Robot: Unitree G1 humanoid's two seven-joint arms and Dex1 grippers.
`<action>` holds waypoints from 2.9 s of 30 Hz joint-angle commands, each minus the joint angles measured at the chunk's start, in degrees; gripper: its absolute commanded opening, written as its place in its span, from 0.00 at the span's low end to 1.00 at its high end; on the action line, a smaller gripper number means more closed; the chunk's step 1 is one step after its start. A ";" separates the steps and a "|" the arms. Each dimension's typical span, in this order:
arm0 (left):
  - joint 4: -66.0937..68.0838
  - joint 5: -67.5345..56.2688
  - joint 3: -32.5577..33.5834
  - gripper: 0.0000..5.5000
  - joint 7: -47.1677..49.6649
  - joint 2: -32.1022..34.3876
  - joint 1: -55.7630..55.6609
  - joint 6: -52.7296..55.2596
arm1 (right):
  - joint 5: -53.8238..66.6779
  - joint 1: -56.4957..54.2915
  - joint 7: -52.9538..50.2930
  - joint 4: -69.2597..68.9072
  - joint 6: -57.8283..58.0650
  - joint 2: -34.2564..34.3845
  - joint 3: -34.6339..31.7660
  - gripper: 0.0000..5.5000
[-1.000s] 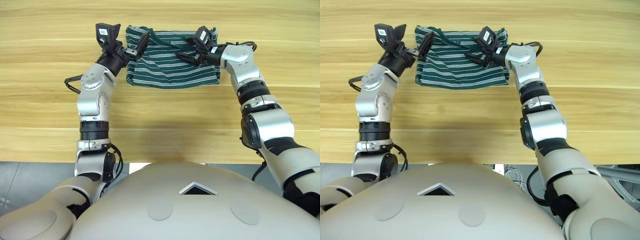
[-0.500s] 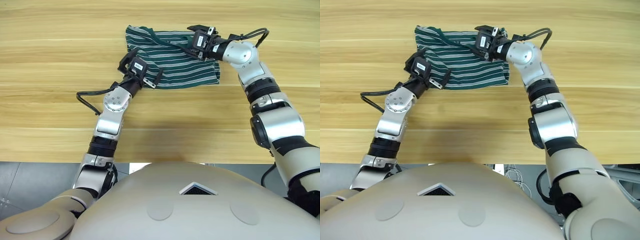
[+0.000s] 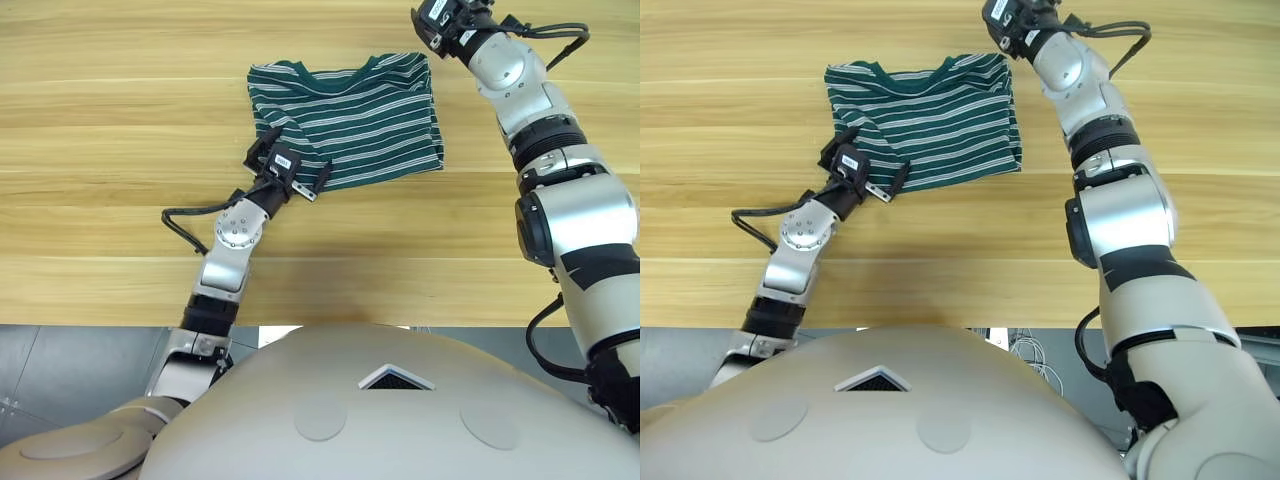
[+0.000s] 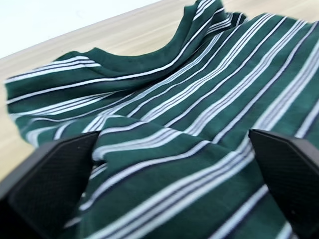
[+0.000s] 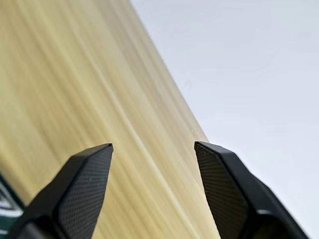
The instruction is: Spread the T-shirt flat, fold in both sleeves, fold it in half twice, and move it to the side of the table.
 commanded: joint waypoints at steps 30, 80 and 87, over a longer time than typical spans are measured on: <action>-21.92 -9.37 24.68 0.98 10.73 -0.71 -2.35 -8.97 | 13.37 34.16 53.81 -36.23 18.13 2.87 25.91 0.55; 10.42 14.02 -0.91 0.98 -22.34 31.69 -2.36 -40.29 | 16.71 39.35 53.82 -41.61 -12.65 -22.65 9.19 0.62; 11.77 12.67 -4.80 0.98 -21.66 31.21 -2.55 -42.51 | 17.39 39.06 52.77 -42.42 -11.56 -21.93 9.25 0.35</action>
